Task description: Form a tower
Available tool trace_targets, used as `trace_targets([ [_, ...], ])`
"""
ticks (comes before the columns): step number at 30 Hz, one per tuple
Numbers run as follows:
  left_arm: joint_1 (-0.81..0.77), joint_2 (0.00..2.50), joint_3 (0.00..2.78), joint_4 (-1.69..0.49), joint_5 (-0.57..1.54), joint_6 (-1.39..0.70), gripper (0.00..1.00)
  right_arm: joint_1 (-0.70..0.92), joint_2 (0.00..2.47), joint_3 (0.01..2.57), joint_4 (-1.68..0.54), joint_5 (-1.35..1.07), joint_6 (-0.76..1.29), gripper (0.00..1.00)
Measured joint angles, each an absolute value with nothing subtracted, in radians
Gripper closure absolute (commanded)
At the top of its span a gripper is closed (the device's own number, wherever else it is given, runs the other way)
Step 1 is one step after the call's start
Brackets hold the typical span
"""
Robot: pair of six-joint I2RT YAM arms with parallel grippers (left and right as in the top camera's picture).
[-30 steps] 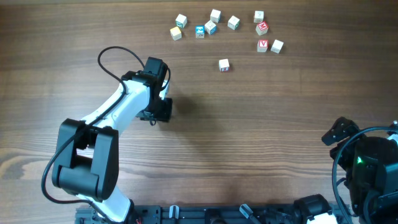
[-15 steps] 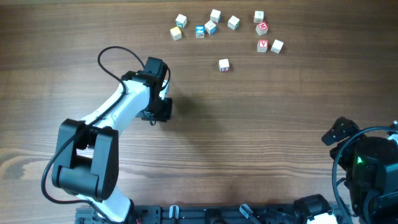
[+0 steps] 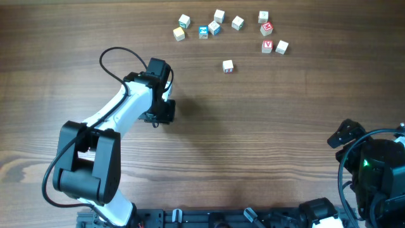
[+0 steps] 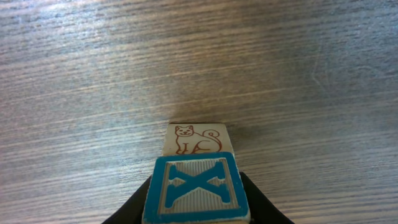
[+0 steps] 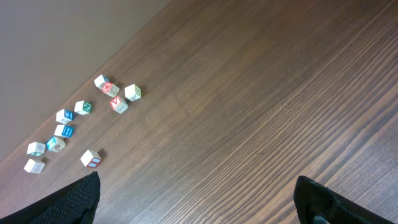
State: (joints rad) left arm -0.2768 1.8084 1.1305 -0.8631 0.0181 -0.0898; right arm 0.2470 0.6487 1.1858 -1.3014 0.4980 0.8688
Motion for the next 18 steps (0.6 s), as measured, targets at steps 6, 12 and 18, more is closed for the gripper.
trace_targets([
  [6,-0.222,1.806,1.131,-0.894,0.012,-0.090,0.78,0.247,0.649,1.186,-1.302,0.498,0.869,0.00],
  [12,-0.148,1.804,1.131,-0.886,-0.007,-0.090,0.78,0.247,0.649,1.186,-1.301,0.498,0.869,0.00],
  [18,-0.146,1.804,1.131,-0.883,-0.010,-0.090,0.77,0.247,0.649,1.186,-1.301,0.498,0.869,0.00],
])
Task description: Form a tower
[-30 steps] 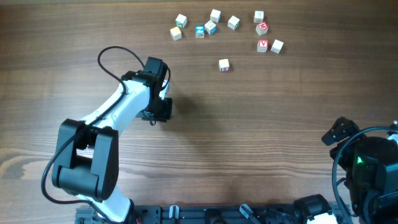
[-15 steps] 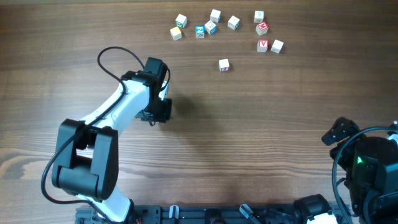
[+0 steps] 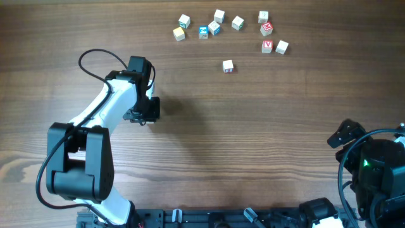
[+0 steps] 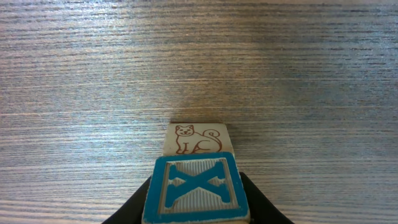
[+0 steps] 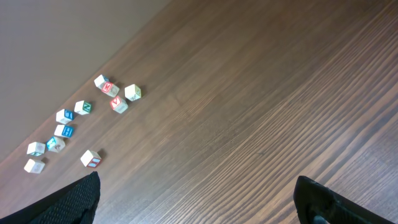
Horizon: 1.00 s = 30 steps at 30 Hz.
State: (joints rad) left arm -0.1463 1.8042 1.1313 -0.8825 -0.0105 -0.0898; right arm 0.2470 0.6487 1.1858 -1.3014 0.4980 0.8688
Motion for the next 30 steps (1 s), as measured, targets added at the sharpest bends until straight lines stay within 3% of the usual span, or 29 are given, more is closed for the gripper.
trace_targets([
  [14,-0.143,1.804,1.131,-0.841,-0.010,0.011,0.81,0.247,0.649,1.186,-1.301,0.498,0.869,0.00],
  [30,-0.143,1.804,1.131,-0.848,-0.010,0.055,0.40,0.247,0.649,1.186,-1.301,0.498,0.869,0.00],
])
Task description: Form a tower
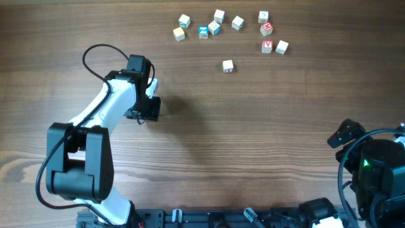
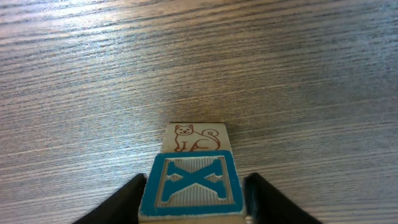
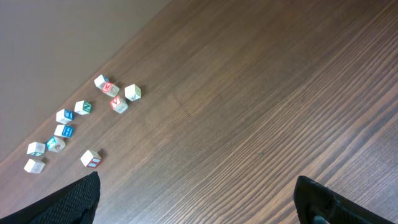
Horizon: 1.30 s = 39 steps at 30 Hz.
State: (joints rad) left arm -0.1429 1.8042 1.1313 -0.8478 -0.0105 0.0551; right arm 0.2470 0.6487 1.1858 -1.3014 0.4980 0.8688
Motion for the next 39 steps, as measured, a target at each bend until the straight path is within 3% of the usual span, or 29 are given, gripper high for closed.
trace_targets([
  [2,-0.143,1.804,1.131,-0.848,-0.010,0.059,0.34,0.247,0.649,1.186,-1.301,0.498,0.869,0.00],
  [8,-0.143,1.802,1.131,-0.847,-0.010,0.063,0.27,0.247,0.649,1.186,-1.301,0.498,0.869,0.00],
  [14,-0.143,1.712,1.132,-0.863,-0.010,0.063,0.26,0.247,0.649,1.186,-1.302,0.498,0.869,0.00],
  [23,-0.143,1.243,1.145,-0.935,0.089,0.062,0.25,0.247,0.649,1.186,-1.301,0.498,0.869,0.00],
  [24,-0.143,1.170,1.146,-0.948,0.107,0.059,0.21,0.247,0.649,1.186,-1.301,0.498,0.869,0.00],
  [25,-0.143,1.101,1.147,-0.970,0.122,0.053,0.00,0.247,0.649,1.186,-1.301,0.498,0.869,0.00],
  [32,-0.143,0.747,1.150,-1.108,0.148,0.037,0.00,0.247,0.649,1.186,-1.302,0.498,0.869,0.00],
  [39,-0.143,0.579,1.151,-1.211,0.120,0.023,0.00,0.247,0.649,1.186,-1.302,0.498,0.869,0.00],
])
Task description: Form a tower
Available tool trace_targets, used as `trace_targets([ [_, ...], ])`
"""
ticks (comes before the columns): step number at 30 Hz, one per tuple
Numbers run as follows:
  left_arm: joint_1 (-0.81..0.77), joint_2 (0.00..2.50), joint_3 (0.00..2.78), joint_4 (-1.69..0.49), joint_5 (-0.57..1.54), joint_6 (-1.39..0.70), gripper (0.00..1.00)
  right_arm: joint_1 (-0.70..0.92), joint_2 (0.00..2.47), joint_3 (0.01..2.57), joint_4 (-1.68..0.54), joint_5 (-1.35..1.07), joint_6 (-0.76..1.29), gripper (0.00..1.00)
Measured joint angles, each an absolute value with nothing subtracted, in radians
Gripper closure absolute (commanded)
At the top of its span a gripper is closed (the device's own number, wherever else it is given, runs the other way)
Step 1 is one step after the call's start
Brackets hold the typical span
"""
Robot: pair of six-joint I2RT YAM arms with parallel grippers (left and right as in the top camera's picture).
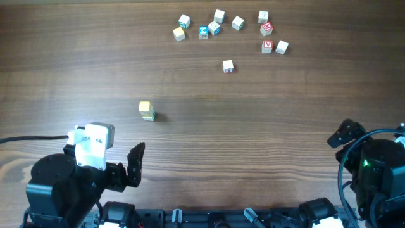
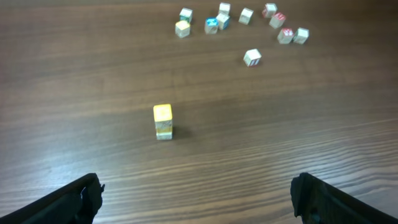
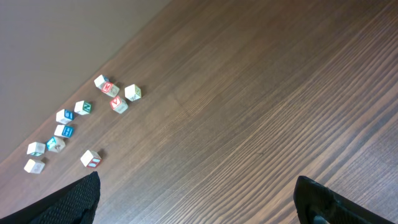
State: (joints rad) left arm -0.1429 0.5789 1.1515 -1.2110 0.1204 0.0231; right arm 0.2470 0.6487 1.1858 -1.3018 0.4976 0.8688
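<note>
A short tower of two blocks (image 1: 146, 111) stands alone left of the table's middle, its top face yellow; the left wrist view shows the tower (image 2: 163, 121) upright and free. My left gripper (image 1: 131, 168) is drawn back at the front-left corner, open and empty (image 2: 196, 202), far from the tower. My right gripper (image 1: 345, 135) rests at the front right, open and empty (image 3: 196, 202). Several loose letter blocks (image 1: 215, 28) lie along the far edge.
One block (image 1: 228, 66) lies apart, nearer the middle than the far cluster. Two red-faced blocks (image 1: 266, 37) sit at the far right of the group. The right wrist view shows the same blocks (image 3: 68, 121) near the table's edge (image 3: 93, 62).
My left gripper was down around the blue-X block with its jaws spread. It has now withdrawn to the front-left corner, leaving a two-block tower standing. The right arm has not moved.
My left gripper was shut on a blue-X block, a cat-drawn face beyond it, left of the middle. It then stood slightly further left, still shut. Then its jaws stood apart around the block. Now the arm is back and the tower stands alone.
</note>
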Motion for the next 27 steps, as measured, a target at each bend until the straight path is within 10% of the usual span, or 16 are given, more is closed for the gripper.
trace_targets([
  [17,-0.178,0.527,1.103,-1.223,0.095,0.021,0.00,0.247,0.649,1.186,-1.302,0.498,0.869,0.00],
  [27,-0.049,0.070,0.455,-0.377,0.119,0.022,0.00,0.247,0.649,1.184,-1.301,0.497,0.869,0.00],
])
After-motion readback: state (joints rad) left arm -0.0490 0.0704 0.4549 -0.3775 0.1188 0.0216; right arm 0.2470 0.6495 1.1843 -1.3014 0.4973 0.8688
